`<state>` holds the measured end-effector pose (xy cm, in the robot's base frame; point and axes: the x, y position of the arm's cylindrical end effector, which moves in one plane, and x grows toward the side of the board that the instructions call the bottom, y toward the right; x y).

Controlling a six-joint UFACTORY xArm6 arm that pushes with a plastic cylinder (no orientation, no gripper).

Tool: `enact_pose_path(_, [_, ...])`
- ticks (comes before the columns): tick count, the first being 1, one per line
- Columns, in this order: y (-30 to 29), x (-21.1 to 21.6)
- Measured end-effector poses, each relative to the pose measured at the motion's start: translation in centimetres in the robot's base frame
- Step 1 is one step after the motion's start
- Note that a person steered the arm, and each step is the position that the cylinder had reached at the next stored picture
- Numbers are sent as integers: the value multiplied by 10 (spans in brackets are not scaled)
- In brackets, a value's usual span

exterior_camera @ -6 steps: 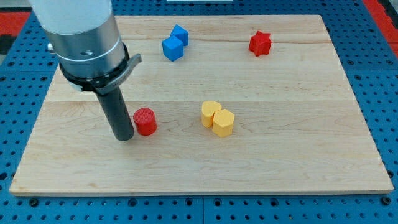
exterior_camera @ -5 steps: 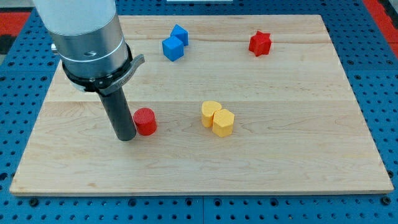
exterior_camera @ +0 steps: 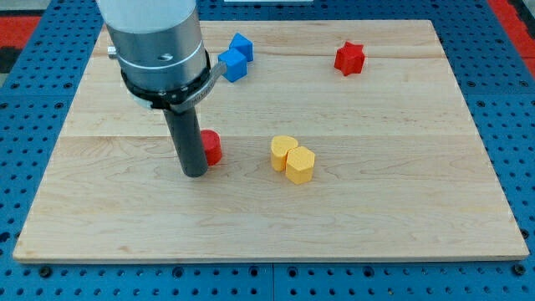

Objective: Slide the red circle to the left of the red star

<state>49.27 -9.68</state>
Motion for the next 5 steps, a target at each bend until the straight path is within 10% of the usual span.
enact_pose_path(5, [70,-117])
